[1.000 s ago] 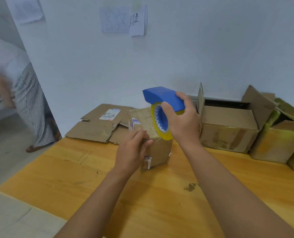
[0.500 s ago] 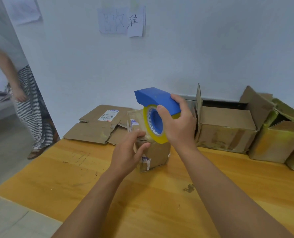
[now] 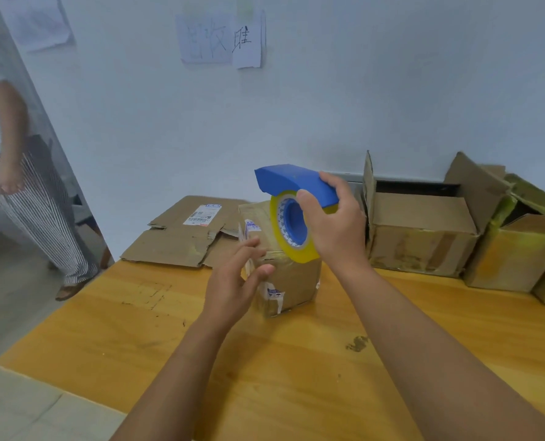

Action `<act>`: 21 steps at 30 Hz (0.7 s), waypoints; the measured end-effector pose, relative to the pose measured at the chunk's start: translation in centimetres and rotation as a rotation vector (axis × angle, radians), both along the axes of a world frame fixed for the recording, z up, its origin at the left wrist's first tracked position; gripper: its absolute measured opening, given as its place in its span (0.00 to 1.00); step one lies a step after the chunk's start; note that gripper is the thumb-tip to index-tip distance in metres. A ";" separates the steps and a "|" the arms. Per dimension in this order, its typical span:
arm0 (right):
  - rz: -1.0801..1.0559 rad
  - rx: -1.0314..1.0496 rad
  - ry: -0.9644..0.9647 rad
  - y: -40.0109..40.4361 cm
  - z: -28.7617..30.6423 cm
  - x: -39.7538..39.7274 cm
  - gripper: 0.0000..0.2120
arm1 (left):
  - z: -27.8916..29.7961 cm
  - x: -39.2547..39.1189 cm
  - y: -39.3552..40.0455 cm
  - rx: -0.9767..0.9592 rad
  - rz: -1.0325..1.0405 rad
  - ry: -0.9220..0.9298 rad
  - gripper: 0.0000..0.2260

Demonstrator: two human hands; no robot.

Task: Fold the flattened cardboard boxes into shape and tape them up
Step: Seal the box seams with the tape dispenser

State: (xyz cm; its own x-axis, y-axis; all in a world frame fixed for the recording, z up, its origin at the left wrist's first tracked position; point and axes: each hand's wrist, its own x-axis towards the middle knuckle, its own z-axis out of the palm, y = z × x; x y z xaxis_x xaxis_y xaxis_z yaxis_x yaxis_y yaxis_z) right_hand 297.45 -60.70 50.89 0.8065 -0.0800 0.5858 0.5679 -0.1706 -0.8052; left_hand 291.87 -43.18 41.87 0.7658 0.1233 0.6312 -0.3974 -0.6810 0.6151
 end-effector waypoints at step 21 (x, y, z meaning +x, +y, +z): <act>0.021 0.009 0.067 0.0 0.5 0.3 0.19 | -0.9 -0.6 -2.2 -0.499 0.020 0.050 0.11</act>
State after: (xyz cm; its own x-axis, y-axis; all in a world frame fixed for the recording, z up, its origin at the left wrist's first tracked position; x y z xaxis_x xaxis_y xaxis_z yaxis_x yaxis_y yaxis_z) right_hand 297.75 -60.65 51.37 0.8453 -0.0674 0.5300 0.5164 -0.1518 -0.8428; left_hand 291.24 -45.38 41.01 0.7881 0.4159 0.4537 -0.3485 -0.3061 0.8859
